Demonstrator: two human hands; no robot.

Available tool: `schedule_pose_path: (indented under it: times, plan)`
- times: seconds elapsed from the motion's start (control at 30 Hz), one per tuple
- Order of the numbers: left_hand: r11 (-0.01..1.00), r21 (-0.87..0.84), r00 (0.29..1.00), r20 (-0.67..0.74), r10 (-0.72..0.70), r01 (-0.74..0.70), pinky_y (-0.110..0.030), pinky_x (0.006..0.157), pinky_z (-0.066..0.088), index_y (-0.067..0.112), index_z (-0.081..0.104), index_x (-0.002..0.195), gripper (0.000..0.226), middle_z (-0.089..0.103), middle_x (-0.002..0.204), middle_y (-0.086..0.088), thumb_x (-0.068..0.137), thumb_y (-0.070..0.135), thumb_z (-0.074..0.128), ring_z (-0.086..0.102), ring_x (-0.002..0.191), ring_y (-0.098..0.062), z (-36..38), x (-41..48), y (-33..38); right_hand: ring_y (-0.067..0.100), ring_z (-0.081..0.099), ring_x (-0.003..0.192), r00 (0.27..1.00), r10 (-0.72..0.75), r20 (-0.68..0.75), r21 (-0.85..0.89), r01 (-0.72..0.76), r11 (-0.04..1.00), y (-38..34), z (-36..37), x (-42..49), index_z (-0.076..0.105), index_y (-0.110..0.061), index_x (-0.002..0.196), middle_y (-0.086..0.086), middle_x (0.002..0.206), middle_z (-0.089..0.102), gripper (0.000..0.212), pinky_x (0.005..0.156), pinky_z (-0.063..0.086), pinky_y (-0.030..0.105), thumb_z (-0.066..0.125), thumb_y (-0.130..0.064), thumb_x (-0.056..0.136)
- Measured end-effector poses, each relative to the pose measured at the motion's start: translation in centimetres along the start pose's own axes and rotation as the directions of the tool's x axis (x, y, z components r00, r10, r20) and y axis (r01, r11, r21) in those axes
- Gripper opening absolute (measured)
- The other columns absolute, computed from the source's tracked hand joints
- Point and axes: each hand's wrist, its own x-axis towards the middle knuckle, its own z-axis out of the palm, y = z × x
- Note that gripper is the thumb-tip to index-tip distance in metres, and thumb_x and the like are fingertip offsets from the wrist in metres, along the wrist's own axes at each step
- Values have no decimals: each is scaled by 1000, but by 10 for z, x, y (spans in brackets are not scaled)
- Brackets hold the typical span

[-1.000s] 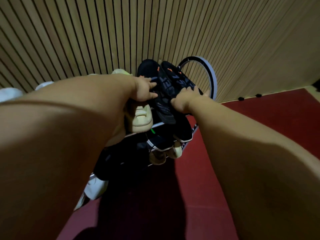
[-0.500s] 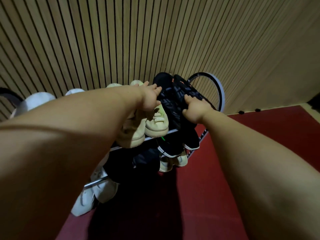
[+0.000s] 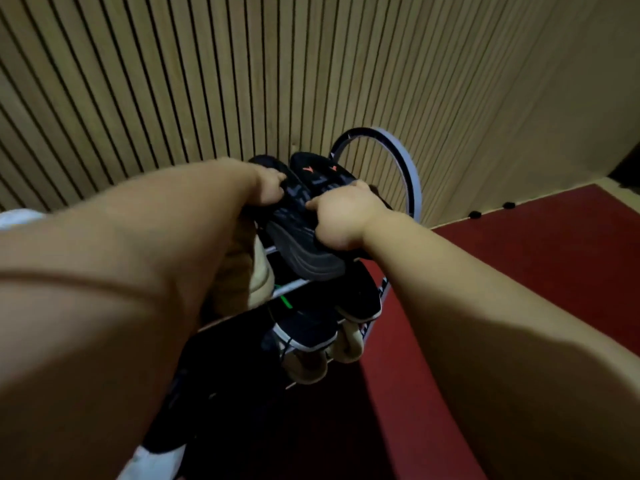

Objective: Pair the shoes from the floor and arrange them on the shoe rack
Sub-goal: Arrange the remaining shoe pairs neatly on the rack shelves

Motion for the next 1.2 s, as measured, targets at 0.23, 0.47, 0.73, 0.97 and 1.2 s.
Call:
schedule_pose_path:
  times: [0.23,0.47,0.73,0.97,1.2]
  plan:
    - [999,40,1000,-1,-12,12,-34,114,14,6,9,150,50,11,157,-16,104,19,23,16,144,-28,-4,-19,11,30,-3,144,996,89,-24,123,-85,989,-1,11,-4,40,-32,141,0,159,-2,48,115,1,52,39,-22,94]
    - [1000,5,996,-90,-15,16,-27,109,18,12,14,150,50,18,156,-11,104,30,21,20,143,-24,-5,-51,0,27,-2,146,982,139,129,182,-161,970,-3,4,4,24,-33,148,0,160,-3,49,118,3,50,26,-37,99]
    - [999,-49,992,-121,-26,20,-37,113,20,17,16,151,54,23,155,-11,102,38,27,22,142,-28,6,-91,-34,26,4,145,981,159,-113,31,-156,987,-22,-4,-10,36,-26,144,1,159,5,49,115,2,53,40,-38,96]
    - [995,-17,988,-112,-103,102,-41,114,17,13,17,150,58,17,156,-12,101,44,24,14,144,-32,16,-127,-53,26,-5,146,971,187,-149,49,-182,982,-54,-1,-29,32,-31,145,1,160,1,52,114,-4,55,36,-49,96]
    - [985,-108,987,-70,-145,137,-44,117,9,17,5,151,67,8,158,-13,98,52,25,5,144,-36,46,-172,-73,26,-6,146,966,233,-115,185,-210,960,-87,4,-56,35,-31,144,1,160,3,53,114,-4,56,29,-54,97]
